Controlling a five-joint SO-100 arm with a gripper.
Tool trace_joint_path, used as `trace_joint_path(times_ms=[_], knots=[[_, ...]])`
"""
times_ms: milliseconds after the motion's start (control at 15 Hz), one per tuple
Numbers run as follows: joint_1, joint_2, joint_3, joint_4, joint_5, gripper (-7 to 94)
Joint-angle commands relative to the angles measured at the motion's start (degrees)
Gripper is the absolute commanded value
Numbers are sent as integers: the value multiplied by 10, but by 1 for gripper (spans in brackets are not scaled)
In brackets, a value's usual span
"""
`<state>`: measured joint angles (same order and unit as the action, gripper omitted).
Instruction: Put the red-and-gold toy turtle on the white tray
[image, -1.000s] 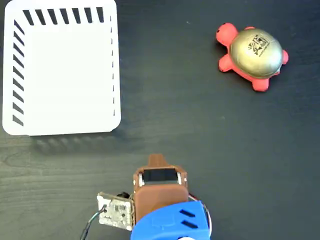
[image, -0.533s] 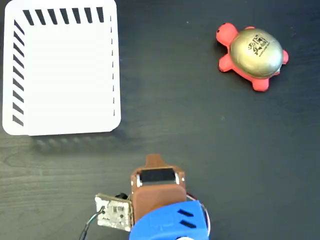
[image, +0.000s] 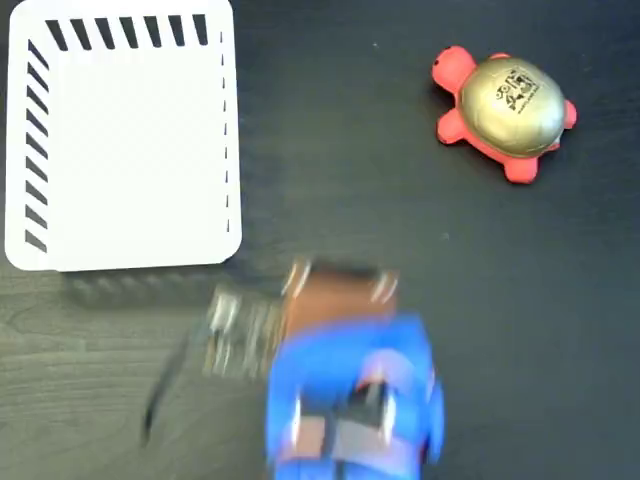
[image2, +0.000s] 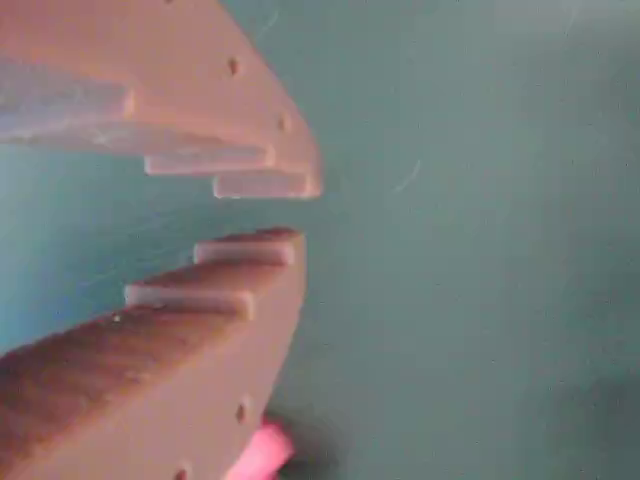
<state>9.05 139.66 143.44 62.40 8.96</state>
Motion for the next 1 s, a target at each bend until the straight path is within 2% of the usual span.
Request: trace_joint_path(times_ms=[0, 200, 467, 933], knots=[[59, -200, -211, 20, 48, 0], [105, -417, -461, 111, 62, 0], [149, -599, -732, 212, 77, 0], [207, -719, -896, 212, 64, 0]])
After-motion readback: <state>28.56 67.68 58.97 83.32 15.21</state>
